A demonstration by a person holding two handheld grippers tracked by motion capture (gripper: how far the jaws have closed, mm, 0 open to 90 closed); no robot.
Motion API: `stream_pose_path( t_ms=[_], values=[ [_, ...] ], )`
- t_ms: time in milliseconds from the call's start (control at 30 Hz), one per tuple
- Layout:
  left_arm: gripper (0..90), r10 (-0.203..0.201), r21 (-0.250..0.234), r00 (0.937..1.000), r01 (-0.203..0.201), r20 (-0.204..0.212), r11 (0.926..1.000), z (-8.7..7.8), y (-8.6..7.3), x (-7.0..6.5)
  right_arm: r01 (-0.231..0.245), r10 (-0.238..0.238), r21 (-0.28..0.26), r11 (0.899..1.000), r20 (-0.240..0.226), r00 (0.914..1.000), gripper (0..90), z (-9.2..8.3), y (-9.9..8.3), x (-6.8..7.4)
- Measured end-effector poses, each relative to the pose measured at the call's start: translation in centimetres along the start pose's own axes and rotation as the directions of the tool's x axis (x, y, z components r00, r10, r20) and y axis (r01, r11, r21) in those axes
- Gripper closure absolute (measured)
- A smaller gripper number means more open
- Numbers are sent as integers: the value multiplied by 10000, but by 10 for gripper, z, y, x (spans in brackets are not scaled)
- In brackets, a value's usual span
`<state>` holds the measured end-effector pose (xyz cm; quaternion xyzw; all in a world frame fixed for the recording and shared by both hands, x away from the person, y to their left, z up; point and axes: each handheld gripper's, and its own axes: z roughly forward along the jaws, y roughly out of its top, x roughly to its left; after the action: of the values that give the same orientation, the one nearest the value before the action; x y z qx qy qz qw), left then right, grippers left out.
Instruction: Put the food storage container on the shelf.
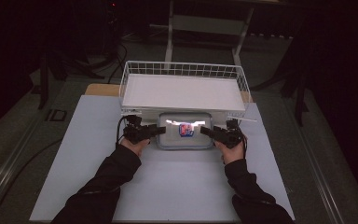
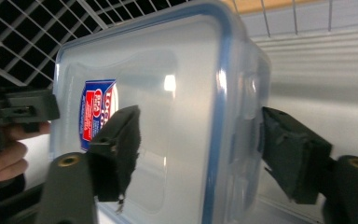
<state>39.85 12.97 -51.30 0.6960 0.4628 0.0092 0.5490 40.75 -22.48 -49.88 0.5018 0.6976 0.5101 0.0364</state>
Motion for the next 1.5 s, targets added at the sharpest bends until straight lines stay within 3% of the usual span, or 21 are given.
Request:
stream_pose_path(
  t_ms=[67,200,533,667,767,833,867,933,1000,1133,1233,1333,1433,1500],
  values=[
    [478,1,-160,9998,-4,-175,9999,1,0,0,-245,245,-12,9997,36,9997,265,3,-2,-1],
    [464,6,-486,9989,-28,-467,9988,4,0,-1,-250,255,-160,9996,292,9992,227,6,-2,1],
    [444,210,-611,9968,-258,-766,9978,8,2,-2,-96,113,-297,9995,565,9983,185,11,0,1],
    [403,550,-568,9924,-615,-1098,9965,4,1,-6,363,-332,-361,9987,834,9960,188,9,0,4],
    [352,931,-637,9921,-986,-837,9931,-3,-1,-10,822,-781,-398,9958,956,9923,202,5,-2,7],
    [310,828,-741,9929,-892,-849,9933,-9,-4,-17,1128,-1067,-461,9925,1177,9873,223,1,-3,8],
    [309,1234,-752,9875,-1310,-982,9885,-13,-4,-19,1187,-1126,-467,9918,1165,9868,228,-1,-3,8],
    [286,1529,-734,9832,-1606,-996,9843,-20,-6,-23,1433,-1351,-560,9881,1301,9823,230,-6,-5,10],
    [249,1598,-714,9839,-1655,-796,9836,-27,-8,-29,1527,-1446,-597,9865,1221,9819,233,-11,-7,12],
    [150,1896,-484,9792,-1933,-719,9800,-37,-12,-37,1843,-1761,-651,9807,1140,9777,243,-19,-10,20],
    [117,1844,-416,9817,-1865,-485,9816,-45,-14,-42,1736,-1665,-765,9818,911,9818,243,-24,-12,28],
    [16,1818,-107,9827,-1822,-354,9832,-51,-16,-46,1914,-1869,-801,9782,597,9806,254,-26,-13,37],
    [15,2091,-48,9764,-2096,-535,9778,-59,-19,-52,1961,-1943,-741,9778,307,9805,270,-25,-16,45],
    [5,1926,145,9809,-1923,-256,9812,-64,-21,-54,2034,-2029,-708,9765,147,9791,286,-25,-18,51]
  ],
)
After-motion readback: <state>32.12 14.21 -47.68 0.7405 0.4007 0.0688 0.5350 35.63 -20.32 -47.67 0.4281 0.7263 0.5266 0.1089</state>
